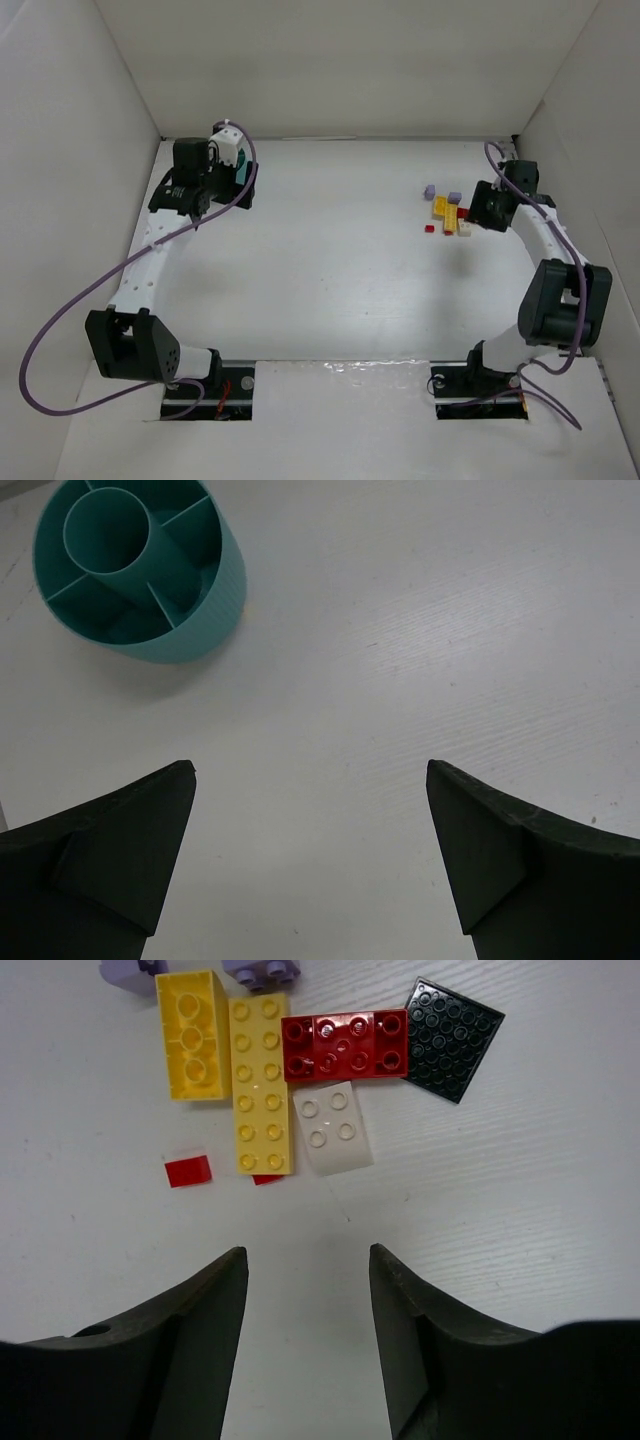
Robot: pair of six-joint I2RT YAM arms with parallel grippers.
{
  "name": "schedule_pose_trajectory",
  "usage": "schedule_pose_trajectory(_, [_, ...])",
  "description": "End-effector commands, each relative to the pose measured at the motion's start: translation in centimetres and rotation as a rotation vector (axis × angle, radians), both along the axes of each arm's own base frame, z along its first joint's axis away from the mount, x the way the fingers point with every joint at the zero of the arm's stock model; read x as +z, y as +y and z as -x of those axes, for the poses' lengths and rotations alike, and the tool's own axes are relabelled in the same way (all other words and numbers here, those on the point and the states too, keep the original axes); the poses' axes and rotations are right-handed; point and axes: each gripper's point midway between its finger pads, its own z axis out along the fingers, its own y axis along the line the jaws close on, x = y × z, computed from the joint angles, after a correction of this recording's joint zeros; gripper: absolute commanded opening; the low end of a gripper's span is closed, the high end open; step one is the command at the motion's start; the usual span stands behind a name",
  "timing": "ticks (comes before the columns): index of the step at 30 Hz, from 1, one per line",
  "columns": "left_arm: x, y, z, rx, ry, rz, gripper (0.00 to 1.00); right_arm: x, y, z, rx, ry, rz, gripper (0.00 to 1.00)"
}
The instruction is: Sort the legos into containers by color
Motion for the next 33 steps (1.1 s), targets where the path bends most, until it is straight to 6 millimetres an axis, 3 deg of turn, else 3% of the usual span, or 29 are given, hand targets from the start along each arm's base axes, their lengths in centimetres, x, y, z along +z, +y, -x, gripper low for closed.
schedule_pose_trajectory(1, [1.7, -0.2, -0.5, 0.016, -0.056, 0.001, 0.99, 1.5, 0.5, -2.1, 0.004, -0.022, 0.048, 0.56])
schedule_pose_trajectory(7, [0.8, -0.2, -0.3, 0.016, -0.036, -0.001, 0.99, 0.9, 1.9, -4.3, 0.024, 0.003, 0.084, 0.61])
schedule_pose_trajectory(12, [0.5, -0.6, 0.1, -0.035, -0.025, -0.018, 0.99, 1.8, 0.7, -5.6, 0.131, -0.026, 0.175, 0.74])
schedule_pose_trajectory(15, [0.4, -1.1, 0.6, -0.085, -0.023, -0.023, 0.99, 3.0, -1.0, -6.1, 0.198, -0.055, 0.223, 0.74])
schedule_pose_trajectory(18, [0.4, -1.4, 0.7, -0.100, -0.021, -0.009, 0.99, 2.0, -2.1, -6.2, 0.228, 0.018, 0.231, 0.66])
schedule_pose_trajectory(20, [0.5, -1.3, 0.5, -0.086, -0.028, -0.006, 0.99, 1.2, -2.9, -5.0, 0.212, 0.078, 0.214, 0.59])
schedule_pose_trajectory(24, [0.3, -0.9, 0.1, -0.056, -0.028, -0.016, 0.99, -0.5, -2.0, -2.5, 0.210, 0.140, 0.162, 0.48])
schedule_pose_trajectory(25, [0.3, -0.9, 0.1, -0.056, -0.028, -0.016, 0.99, -1.2, -1.7, -1.0, 0.202, 0.162, 0.149, 0.47])
schedule_pose_trajectory(26, [0.0, -0.7, 0.0, -0.048, -0.027, -0.021, 0.99, -2.2, -1.1, -0.1, 0.203, 0.176, 0.139, 0.47])
schedule_pose_trajectory(27, [0.0, -0.7, 0.0, -0.048, -0.027, -0.021, 0.99, -1.7, -1.1, -0.1, 0.202, 0.163, 0.142, 0.46])
schedule_pose_trajectory(29, [-0.4, -0.7, 0.2, -0.043, -0.015, -0.015, 0.99, -2.8, -0.7, 1.4, 0.184, 0.197, 0.119, 0.46])
schedule_pose_trajectory(33, [-0.2, -0.8, 0.0, -0.043, -0.026, -0.014, 0.99, -4.8, 0.1, 2.2, 0.175, 0.236, 0.126, 0.56])
